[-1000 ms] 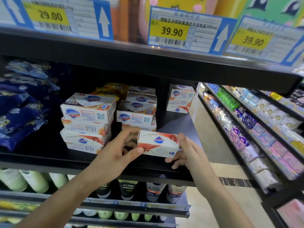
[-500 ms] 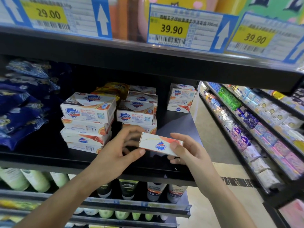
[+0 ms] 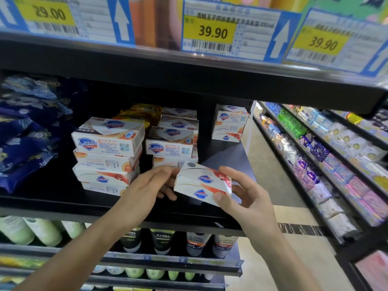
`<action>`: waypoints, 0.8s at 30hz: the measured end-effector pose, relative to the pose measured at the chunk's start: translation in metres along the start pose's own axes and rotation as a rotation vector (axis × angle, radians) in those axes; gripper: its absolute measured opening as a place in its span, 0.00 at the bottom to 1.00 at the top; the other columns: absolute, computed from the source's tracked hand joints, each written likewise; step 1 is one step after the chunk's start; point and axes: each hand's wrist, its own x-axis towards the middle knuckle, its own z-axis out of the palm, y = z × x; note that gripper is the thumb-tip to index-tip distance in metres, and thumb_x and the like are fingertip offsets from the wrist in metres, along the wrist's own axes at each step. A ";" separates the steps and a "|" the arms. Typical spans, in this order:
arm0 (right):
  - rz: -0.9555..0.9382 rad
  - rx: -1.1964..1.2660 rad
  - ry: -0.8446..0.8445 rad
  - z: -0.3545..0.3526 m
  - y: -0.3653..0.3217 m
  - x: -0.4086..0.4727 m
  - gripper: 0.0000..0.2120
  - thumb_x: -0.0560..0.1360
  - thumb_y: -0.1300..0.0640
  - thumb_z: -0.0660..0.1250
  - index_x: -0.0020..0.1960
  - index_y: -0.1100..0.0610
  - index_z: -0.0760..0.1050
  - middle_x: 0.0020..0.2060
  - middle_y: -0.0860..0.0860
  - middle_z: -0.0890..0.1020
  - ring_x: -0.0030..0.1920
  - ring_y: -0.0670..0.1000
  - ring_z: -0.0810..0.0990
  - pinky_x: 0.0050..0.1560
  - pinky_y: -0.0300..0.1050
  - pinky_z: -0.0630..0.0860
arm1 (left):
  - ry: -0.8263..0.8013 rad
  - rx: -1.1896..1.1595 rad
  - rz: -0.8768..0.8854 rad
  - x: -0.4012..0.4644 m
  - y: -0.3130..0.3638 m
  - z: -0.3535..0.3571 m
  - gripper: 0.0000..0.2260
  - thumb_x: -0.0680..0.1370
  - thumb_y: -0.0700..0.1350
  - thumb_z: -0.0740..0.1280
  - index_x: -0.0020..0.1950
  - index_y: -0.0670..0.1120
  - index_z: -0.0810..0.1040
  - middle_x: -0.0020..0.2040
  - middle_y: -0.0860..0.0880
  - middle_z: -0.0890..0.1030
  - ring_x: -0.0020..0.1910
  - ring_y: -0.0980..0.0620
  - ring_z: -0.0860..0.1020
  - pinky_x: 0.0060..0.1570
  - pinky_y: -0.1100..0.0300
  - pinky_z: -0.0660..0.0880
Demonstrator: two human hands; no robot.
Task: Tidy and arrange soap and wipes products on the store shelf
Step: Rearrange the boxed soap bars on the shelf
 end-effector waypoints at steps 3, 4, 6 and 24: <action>-0.019 0.010 -0.050 -0.001 0.001 -0.001 0.26 0.70 0.58 0.79 0.66 0.45 0.79 0.57 0.51 0.87 0.61 0.53 0.84 0.52 0.47 0.84 | -0.023 0.028 -0.021 0.000 -0.002 -0.001 0.23 0.80 0.71 0.56 0.54 0.58 0.86 0.44 0.50 0.87 0.45 0.57 0.83 0.51 0.58 0.72; -0.022 0.019 -0.070 -0.001 0.002 -0.001 0.27 0.70 0.60 0.79 0.66 0.45 0.79 0.57 0.52 0.86 0.61 0.53 0.84 0.53 0.48 0.84 | -0.037 0.032 -0.016 -0.001 -0.002 -0.002 0.24 0.78 0.73 0.58 0.50 0.59 0.86 0.44 0.49 0.87 0.45 0.57 0.83 0.53 0.57 0.72; -0.038 0.019 -0.096 -0.001 0.002 -0.001 0.28 0.70 0.63 0.79 0.67 0.46 0.79 0.59 0.52 0.86 0.63 0.53 0.83 0.53 0.49 0.84 | -0.090 0.018 0.009 -0.002 0.000 -0.003 0.22 0.75 0.71 0.59 0.48 0.59 0.85 0.45 0.50 0.87 0.46 0.55 0.83 0.55 0.54 0.71; -0.297 -0.245 -0.089 0.000 -0.006 0.011 0.22 0.72 0.57 0.79 0.64 0.46 0.81 0.62 0.48 0.81 0.66 0.52 0.79 0.57 0.39 0.79 | -0.168 0.082 -0.159 0.014 0.015 -0.003 0.19 0.89 0.43 0.49 0.55 0.47 0.79 0.38 0.51 0.86 0.40 0.51 0.79 0.48 0.56 0.76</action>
